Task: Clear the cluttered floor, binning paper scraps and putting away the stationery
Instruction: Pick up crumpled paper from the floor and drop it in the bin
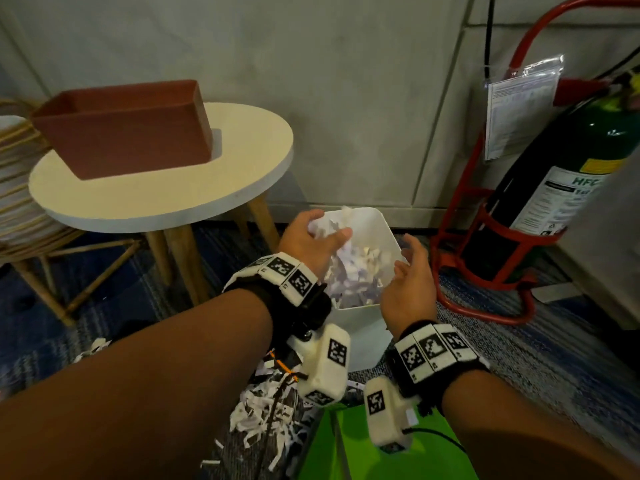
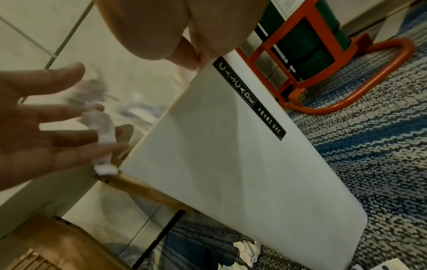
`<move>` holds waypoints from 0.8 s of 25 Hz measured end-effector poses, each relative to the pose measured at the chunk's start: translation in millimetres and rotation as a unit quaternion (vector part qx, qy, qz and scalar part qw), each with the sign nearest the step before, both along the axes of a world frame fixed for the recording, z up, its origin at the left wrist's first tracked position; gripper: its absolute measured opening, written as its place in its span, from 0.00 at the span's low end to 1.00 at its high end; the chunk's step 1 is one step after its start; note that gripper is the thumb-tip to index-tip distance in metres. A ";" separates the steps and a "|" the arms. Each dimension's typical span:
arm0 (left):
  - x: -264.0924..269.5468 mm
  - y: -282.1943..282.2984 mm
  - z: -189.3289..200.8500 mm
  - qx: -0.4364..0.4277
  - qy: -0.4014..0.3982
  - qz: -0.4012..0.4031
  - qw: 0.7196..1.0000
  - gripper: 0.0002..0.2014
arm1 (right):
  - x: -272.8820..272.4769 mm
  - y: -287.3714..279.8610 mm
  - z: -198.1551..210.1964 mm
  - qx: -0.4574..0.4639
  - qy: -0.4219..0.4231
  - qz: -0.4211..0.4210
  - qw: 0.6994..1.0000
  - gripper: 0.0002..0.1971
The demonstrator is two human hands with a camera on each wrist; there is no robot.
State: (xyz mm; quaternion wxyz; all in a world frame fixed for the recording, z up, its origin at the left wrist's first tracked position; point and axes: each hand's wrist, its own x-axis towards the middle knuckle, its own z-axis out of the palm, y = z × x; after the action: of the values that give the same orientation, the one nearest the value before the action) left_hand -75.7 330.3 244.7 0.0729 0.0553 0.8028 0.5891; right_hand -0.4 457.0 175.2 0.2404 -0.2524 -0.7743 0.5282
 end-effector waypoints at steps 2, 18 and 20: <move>0.2 -0.3 -6.7 -0.030 -0.036 -0.068 0.997 0.33 | 0.6 2.9 -0.8 -0.014 0.003 0.003 1.000 0.36; 33.8 -128.5 -26.1 -0.179 0.111 -0.122 0.970 0.11 | 26.0 -53.0 -2.9 0.181 0.116 0.127 0.968 0.27; 42.9 -176.2 -41.6 -0.264 0.088 -0.156 0.948 0.10 | 42.7 -93.6 -17.5 0.206 0.123 0.215 0.947 0.22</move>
State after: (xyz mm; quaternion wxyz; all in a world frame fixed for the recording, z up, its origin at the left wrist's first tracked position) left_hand -32.9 154.1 203.2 0.1049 0.2100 0.9144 0.3298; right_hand 42.3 363.3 157.7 0.2612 0.0416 -0.8664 0.4235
